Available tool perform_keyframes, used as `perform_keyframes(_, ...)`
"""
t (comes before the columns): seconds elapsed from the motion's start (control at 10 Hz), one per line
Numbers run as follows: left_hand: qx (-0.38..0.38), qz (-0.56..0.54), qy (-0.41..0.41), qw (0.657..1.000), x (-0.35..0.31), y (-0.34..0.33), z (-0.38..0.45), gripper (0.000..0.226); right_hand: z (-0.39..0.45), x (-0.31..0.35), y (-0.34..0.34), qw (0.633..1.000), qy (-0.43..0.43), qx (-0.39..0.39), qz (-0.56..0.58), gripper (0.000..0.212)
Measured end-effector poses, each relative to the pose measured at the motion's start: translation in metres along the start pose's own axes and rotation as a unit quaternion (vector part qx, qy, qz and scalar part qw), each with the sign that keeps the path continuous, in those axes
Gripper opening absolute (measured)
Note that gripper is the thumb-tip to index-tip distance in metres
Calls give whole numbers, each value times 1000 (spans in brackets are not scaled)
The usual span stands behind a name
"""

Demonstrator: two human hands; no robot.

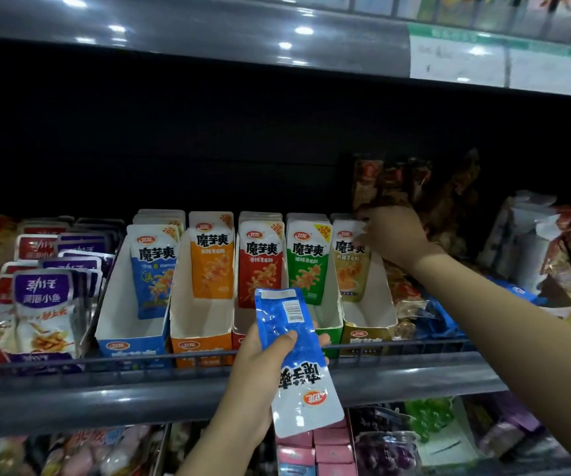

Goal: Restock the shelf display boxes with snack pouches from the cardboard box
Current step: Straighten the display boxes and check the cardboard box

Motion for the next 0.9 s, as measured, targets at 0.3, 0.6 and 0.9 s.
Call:
perform_keyframes(0.3,15,-17,6,1000,-2,-2,-3,24,-29,10,8,962,-37,-70,260,23)
perform_keyframes(0.6,57,-69,2,996,-24,34,11,49,-87,107,7,799,19,244,549,37)
perform_keyframes(0.9,153,27,66,986,-57,54,-26,55,-64,138,31,680,-48,249,688,25)
Point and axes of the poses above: each hand's wrist, its own z-axis towards the middle knuckle, its own y-axis out of the back of the hand, x = y × z, the point moved 7 cm from there along z, towards the middle knuckle, and after that the axes turned 2 degrees about y, right-handed, at the moved point
